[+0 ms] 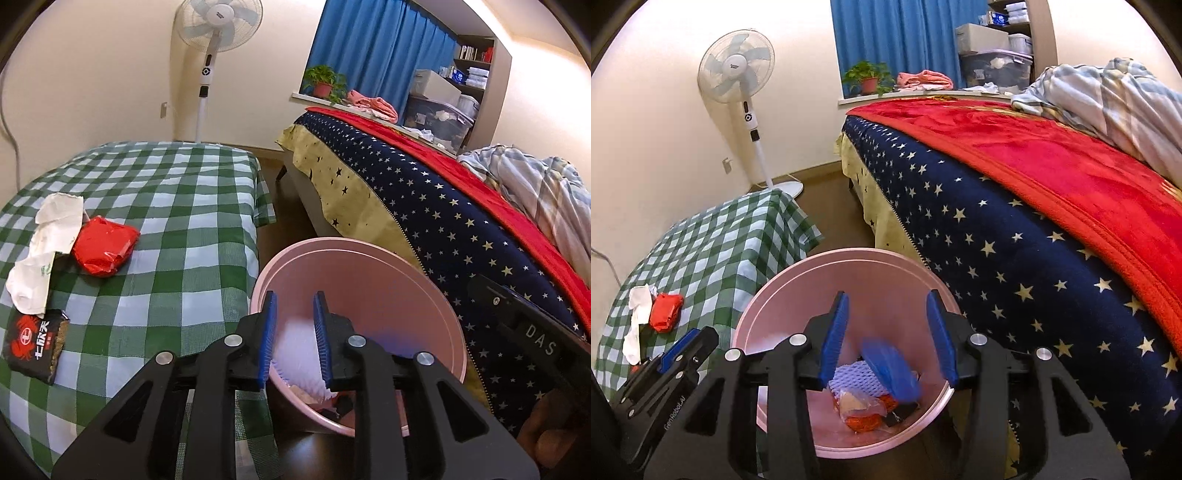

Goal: Collect trash
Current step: 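Open both grippers to drop the mesh pad and blue bag into the wastebasket, then move both grippers back toward the remaining trash on the bed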

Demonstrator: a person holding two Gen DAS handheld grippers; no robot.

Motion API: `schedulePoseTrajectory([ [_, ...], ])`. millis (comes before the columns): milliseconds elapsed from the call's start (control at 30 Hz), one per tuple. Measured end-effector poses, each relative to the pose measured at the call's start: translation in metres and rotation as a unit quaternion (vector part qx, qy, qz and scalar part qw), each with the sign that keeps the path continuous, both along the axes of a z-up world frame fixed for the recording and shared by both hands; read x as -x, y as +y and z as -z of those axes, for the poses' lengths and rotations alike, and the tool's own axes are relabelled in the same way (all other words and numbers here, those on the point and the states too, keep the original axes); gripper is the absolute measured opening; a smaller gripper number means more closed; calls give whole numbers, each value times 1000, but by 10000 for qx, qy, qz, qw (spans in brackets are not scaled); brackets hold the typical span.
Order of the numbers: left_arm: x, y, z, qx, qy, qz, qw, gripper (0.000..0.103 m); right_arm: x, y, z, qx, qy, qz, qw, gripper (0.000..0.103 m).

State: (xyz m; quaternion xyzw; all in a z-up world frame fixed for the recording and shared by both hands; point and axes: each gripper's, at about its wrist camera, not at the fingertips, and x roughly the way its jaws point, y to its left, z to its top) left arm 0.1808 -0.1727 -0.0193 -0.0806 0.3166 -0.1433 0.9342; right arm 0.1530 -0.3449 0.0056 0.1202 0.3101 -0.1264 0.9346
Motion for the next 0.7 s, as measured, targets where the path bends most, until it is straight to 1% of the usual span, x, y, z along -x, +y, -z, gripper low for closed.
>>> schedulePoseTrajectory([
  [167, 6, 7, -4, -5, -50, -8, 10000, 21, 3, 7, -3, 122, -23, -116, 9999, 45],
  [400, 14, 27, -13, -39, -103, -117, 9999, 21, 11, 14, -5, 121, -12, -250, 9996, 45],
  [533, 20, 45, -19, -56, -142, -288, 9995, 21, 15, 22, -7, 96, -18, -340, 9994, 45],
  [700, 27, 68, -23, -104, -175, -561, 9982, 21, 18, 37, -15, -33, -136, -458, 9989, 45],
])
